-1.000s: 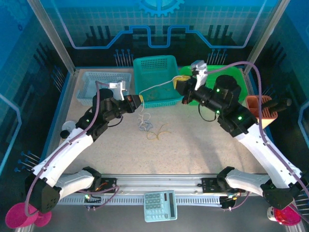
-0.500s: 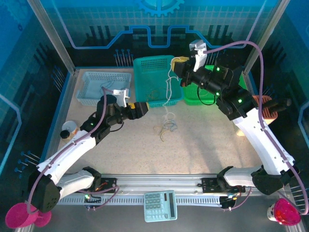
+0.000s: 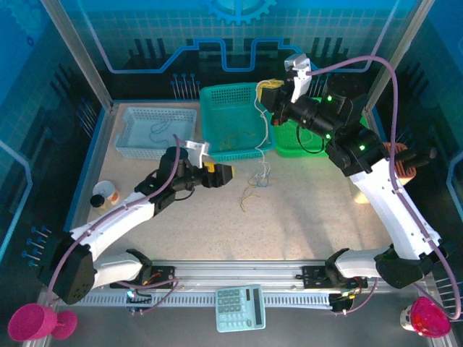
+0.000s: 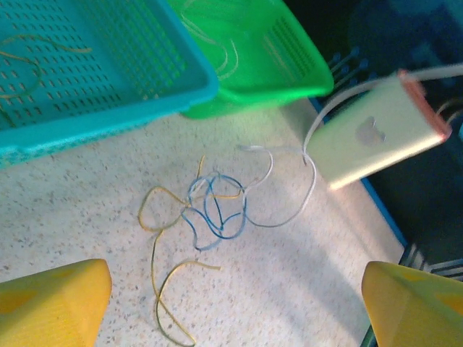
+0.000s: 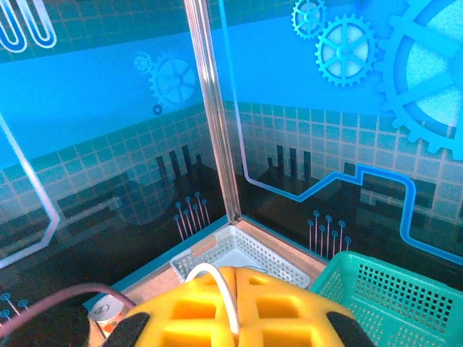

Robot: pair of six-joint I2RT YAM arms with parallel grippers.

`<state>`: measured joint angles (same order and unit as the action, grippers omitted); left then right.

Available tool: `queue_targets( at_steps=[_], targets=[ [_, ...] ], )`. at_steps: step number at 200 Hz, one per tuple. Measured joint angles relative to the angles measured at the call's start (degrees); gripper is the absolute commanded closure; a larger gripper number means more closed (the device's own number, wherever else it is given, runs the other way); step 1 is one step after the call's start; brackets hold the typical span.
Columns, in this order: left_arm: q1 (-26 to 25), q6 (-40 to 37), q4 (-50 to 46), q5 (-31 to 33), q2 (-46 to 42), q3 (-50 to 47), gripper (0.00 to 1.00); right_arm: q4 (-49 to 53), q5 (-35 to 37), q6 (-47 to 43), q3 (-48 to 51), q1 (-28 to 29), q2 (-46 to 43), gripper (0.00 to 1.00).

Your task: Untangle the cables

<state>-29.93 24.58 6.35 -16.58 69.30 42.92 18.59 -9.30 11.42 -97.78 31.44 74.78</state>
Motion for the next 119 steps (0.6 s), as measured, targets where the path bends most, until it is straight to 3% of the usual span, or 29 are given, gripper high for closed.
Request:
queue_targets(
  at_steps=[91, 119],
  targets=[
    [-4.5, -7.0, 1.7, -0.5, 9.6, 2.4, 0.07, -0.4, -2.3, 1.5, -0.2, 0.0, 0.0, 1.0],
    [-5.5, -7.0, 3.1, -0.8, 12.9, 4.0, 0.26, -1.3, -3.2, 2.4, -0.2, 0.0, 0.0, 1.0]
  ],
)
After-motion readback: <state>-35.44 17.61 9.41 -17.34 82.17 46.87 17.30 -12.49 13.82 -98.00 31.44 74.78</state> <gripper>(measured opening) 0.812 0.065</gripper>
